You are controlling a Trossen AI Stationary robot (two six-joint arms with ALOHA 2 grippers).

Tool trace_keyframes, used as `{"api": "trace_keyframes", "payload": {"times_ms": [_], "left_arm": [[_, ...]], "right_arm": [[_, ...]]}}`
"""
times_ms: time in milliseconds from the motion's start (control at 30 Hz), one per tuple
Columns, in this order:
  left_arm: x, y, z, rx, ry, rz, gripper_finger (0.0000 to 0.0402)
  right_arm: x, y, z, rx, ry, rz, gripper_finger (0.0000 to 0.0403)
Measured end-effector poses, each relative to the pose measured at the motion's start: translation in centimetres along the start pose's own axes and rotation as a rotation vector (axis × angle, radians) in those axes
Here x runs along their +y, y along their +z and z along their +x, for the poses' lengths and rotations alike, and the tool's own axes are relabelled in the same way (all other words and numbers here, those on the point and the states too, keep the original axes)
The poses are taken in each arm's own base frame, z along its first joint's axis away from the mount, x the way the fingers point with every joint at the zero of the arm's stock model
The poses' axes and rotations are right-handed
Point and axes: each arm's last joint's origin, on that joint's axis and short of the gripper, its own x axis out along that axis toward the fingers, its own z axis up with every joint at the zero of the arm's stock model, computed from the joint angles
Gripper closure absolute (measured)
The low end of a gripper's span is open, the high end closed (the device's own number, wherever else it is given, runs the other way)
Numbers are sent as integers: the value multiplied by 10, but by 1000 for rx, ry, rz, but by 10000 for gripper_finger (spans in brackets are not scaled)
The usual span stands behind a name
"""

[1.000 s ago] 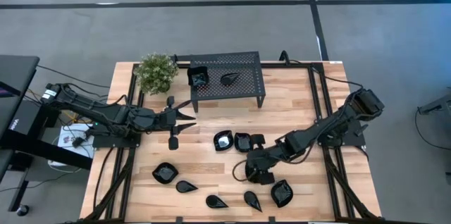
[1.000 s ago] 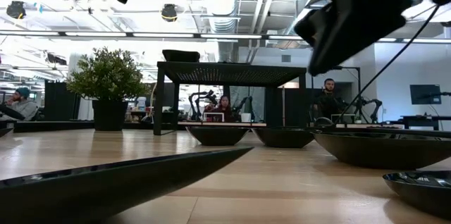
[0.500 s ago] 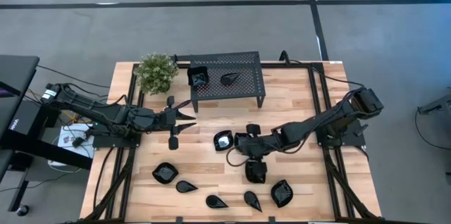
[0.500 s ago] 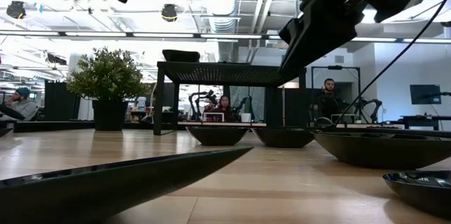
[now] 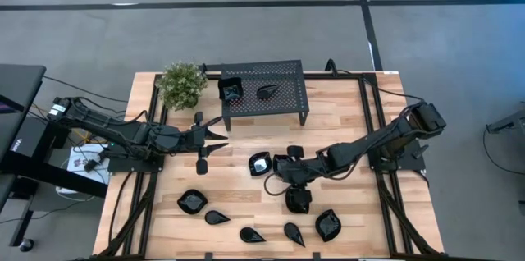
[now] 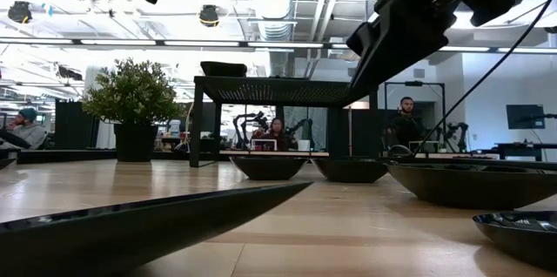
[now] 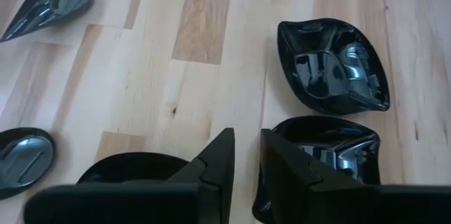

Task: Pick & Place Mini shaped plates
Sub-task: Stack the drop shaped plate on top of the drop shaped plates on the shelf

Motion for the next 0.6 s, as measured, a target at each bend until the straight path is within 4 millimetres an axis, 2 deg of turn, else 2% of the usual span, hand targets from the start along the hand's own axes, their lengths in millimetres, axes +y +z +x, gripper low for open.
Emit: {"api": "trace_keyframes", "payload": {"times_ms": [333,433,600], "left_arm": [[0,0,0,-3,0,-2,325],[0,0,0,-5,1,-2,325],[0,1,0,-6,1,-3,325]], "right_arm": [[-1,0,0,5,-3,1,339],[-1,0,0,4,-3,-49,339],[-1,0,0,-3,1,-23,324]]}}
